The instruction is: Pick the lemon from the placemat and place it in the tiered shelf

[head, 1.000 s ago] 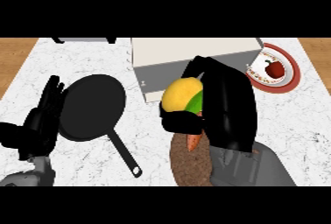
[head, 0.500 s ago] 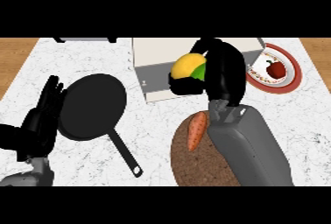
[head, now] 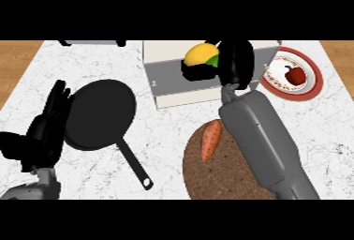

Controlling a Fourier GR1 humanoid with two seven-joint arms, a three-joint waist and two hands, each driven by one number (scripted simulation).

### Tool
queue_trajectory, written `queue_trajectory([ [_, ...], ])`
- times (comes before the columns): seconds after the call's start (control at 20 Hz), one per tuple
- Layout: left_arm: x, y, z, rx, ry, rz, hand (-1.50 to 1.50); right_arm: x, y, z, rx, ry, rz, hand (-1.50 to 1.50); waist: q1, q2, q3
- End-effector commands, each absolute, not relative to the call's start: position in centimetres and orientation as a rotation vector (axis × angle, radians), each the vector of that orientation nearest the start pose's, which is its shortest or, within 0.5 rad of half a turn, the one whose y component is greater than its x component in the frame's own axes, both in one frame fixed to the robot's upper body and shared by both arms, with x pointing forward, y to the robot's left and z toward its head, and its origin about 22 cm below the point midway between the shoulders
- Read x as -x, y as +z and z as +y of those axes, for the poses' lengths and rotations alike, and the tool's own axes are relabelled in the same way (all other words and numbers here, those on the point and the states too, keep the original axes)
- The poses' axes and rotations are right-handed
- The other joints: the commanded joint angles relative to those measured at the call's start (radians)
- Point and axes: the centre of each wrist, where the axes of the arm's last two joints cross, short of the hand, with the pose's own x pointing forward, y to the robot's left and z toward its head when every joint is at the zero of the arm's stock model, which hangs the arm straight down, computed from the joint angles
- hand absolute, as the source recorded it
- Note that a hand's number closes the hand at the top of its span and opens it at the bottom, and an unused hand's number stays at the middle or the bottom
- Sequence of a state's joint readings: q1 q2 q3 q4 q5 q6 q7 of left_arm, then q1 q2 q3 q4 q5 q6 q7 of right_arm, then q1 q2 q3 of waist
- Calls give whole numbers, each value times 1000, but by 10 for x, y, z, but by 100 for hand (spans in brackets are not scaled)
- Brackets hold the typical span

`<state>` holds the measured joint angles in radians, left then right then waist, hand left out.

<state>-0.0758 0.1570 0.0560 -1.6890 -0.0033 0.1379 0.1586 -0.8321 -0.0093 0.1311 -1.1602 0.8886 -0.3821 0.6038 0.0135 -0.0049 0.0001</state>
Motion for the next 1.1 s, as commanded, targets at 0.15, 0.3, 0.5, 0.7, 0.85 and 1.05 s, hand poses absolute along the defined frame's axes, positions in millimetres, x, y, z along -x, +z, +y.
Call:
queue_trajectory([
  [0.15, -254, 56, 266, -229, 34, -1612, 0, -409, 146, -89, 881, 205, -1563, 150, 11, 10, 0],
  [0.3, -247, 51, 262, -236, 25, -1624, 0, -421, 123, -108, 811, 257, -1547, -150, 15, 13, 0],
  [0.5, -260, 58, 272, -239, 27, -1613, 0, -420, 122, -111, 763, 294, -1548, -150, 3, 11, 0],
  [0.7, -258, 69, 273, -227, 41, -1605, 0, -421, 124, -97, 715, 275, -1583, -150, 10, 10, 0],
  [0.85, -264, 64, 275, -234, 30, -1605, 0, -425, 136, -106, 682, 245, -1659, -150, 1, 9, 0],
  [1.05, -260, 59, 266, -236, 38, -1591, 0, -423, 160, -119, 599, 101, -1744, -150, -5, 6, 0],
])
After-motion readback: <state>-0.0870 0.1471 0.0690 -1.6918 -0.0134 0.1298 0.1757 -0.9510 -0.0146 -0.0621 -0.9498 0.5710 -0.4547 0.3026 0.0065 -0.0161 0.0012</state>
